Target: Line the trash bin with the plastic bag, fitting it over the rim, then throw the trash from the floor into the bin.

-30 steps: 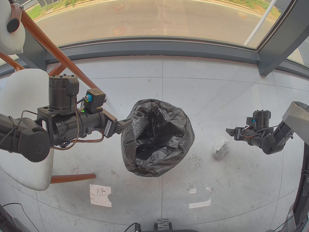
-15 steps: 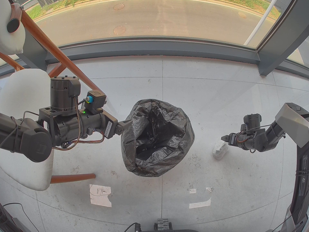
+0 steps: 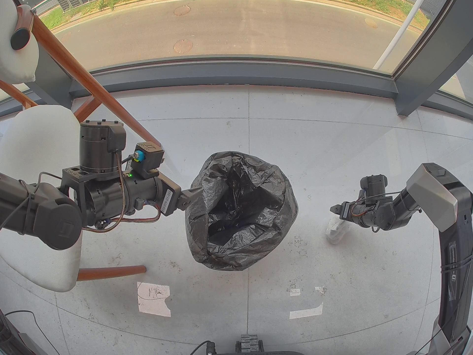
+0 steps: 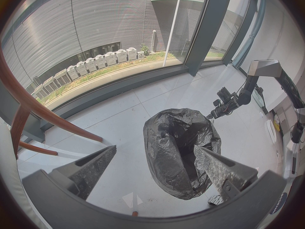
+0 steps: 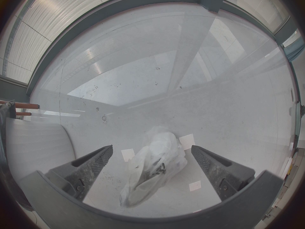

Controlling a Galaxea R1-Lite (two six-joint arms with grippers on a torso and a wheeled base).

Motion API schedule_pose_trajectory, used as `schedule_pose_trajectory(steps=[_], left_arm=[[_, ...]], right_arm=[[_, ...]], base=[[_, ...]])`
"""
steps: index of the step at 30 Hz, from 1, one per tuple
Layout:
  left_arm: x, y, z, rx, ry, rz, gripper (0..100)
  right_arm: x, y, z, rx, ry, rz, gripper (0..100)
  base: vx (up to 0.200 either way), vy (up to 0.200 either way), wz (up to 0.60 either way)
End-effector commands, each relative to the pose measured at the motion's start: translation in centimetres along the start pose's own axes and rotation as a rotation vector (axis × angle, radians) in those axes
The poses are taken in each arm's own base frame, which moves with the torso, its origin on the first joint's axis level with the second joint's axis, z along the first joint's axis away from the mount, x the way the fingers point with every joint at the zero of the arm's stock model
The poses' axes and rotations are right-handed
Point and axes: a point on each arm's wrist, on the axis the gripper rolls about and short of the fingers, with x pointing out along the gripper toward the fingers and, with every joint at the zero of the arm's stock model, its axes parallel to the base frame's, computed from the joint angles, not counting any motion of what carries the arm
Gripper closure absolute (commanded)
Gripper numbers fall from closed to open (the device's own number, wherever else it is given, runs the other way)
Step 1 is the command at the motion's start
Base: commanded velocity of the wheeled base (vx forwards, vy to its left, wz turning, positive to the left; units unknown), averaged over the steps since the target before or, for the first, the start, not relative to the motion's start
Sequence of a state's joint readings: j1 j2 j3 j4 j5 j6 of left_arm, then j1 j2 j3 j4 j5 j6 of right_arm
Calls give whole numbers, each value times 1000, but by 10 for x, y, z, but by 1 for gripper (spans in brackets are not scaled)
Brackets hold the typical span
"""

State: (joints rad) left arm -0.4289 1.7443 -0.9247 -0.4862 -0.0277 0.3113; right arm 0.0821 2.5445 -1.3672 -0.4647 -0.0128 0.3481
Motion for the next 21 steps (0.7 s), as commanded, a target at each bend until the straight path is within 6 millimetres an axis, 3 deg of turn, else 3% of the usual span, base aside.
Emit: schedule_pose_trajectory(steps=[1, 15, 16, 21], left_arm=[[1, -1, -1, 0, 5, -2, 0], [1, -2, -2, 1, 7, -6, 0], [1, -1, -2, 1, 8, -5, 0], [1, -2, -5, 0, 18, -8, 0]], right_arm=[[12, -3, -9, -1, 18, -7, 0], [28, -3, -15, -4, 19, -8, 0], [32, -5, -18, -2, 26, -12, 100], [33, -4, -18, -3, 24, -12, 100]], base=[[0, 0, 0], [0, 0, 0], [0, 0, 0], [0, 0, 0]])
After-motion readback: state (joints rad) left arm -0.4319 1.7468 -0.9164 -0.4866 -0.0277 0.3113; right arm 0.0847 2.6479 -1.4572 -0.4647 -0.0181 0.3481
